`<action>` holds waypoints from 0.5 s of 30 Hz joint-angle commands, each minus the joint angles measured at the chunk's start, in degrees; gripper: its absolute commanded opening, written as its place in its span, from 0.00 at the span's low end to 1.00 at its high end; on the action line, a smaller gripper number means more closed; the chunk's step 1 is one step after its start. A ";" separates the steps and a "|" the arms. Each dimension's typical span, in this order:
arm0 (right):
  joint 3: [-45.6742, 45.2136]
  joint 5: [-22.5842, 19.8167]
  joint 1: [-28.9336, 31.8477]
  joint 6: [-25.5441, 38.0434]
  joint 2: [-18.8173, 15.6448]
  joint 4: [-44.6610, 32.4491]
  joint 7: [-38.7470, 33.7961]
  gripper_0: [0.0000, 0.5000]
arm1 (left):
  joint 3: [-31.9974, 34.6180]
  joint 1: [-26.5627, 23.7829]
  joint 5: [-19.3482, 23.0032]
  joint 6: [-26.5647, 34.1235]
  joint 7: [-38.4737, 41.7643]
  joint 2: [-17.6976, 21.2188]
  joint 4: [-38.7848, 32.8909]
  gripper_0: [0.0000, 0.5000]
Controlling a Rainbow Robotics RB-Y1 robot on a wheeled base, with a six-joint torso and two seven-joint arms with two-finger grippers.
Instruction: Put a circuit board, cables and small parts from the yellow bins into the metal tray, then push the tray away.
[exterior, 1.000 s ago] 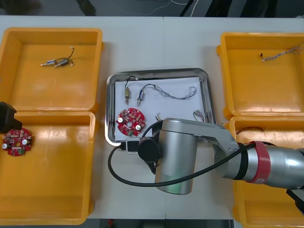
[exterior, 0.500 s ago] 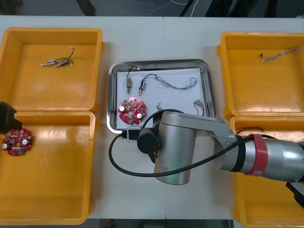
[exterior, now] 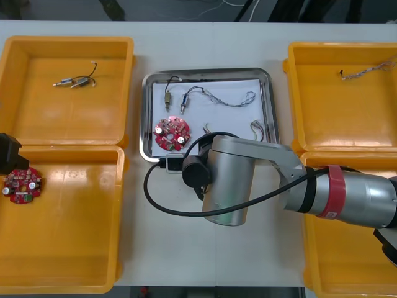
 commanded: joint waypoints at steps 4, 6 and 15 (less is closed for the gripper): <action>0.05 0.18 -2.69 -2.04 -0.68 3.26 -2.14 0.00 | 1.77 1.31 0.08 0.39 -4.45 2.60 -1.69 1.00; -0.03 0.18 -2.95 -2.39 -0.68 3.87 -2.23 0.00 | 1.77 1.31 0.08 0.39 -4.45 2.60 -1.69 1.00; -0.91 0.09 -4.62 -2.92 -0.50 5.63 -2.32 0.00 | 1.77 1.31 0.08 0.39 -4.45 2.60 -1.69 1.00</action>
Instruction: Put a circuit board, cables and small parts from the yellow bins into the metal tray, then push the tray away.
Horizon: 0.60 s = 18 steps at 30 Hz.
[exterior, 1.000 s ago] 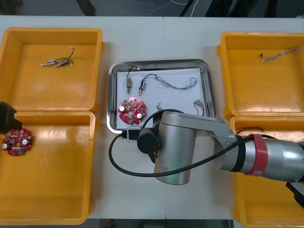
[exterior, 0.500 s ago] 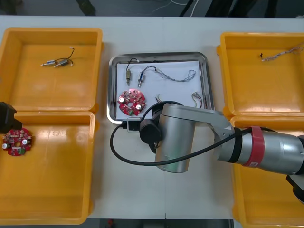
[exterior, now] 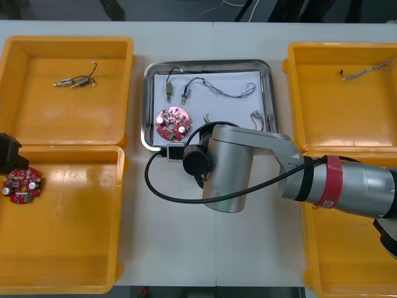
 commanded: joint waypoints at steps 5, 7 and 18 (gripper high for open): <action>-1.80 -0.79 -4.10 -0.31 0.38 4.36 -1.85 0.00 | 1.76 1.31 0.08 0.39 -4.45 2.59 -1.68 1.00; -2.85 -2.37 -4.62 -0.31 0.73 5.50 -1.68 0.00 | 1.76 1.31 0.08 0.39 -4.45 2.59 -1.68 1.00; -3.91 -3.34 -7.35 -5.06 1.43 10.86 -1.24 0.00 | 1.76 1.31 0.08 0.39 -4.45 2.59 -1.68 1.00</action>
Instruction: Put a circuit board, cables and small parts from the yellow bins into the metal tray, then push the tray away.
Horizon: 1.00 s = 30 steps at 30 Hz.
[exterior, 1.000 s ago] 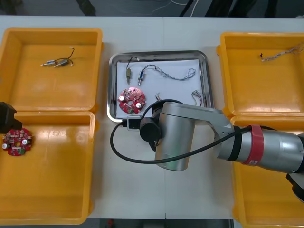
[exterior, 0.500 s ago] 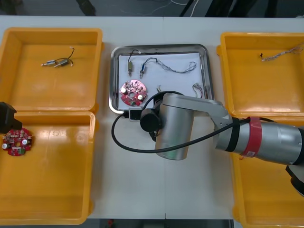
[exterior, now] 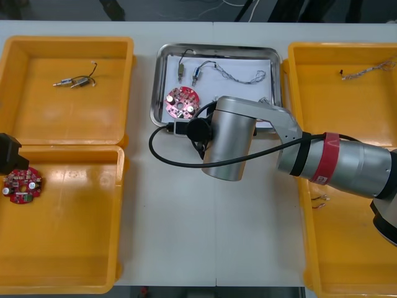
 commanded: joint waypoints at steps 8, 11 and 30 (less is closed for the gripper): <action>-1.24 -0.34 -4.46 -5.25 1.33 5.01 -1.24 0.00 | 1.76 1.30 0.08 0.39 -4.45 2.59 -1.68 1.00; -1.24 -0.43 -5.07 -6.48 1.42 6.24 -1.06 0.00 | 1.76 1.30 0.08 0.39 -4.45 2.59 -1.68 1.00; -1.24 -0.51 -8.32 -10.79 3.80 11.33 -0.10 0.00 | 1.76 1.30 0.08 0.39 -4.45 2.59 -1.68 1.00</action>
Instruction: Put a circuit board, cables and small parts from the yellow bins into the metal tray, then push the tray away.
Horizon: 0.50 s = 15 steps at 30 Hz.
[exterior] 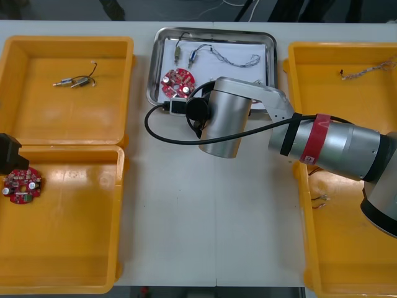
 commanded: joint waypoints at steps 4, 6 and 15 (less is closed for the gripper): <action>-1.24 -0.43 -3.17 -0.57 1.06 -0.36 -0.03 0.00 | 1.75 1.29 0.08 0.39 -4.45 2.59 -1.68 1.00; -1.24 -0.43 -3.17 -0.57 1.06 -0.36 -0.11 0.22 | 1.75 1.29 0.08 0.39 -4.45 2.59 -1.68 1.00; -2.73 -1.49 -3.17 -0.05 0.80 -0.36 0.33 1.00 | 1.75 1.29 0.08 0.39 -4.45 2.59 -1.68 1.00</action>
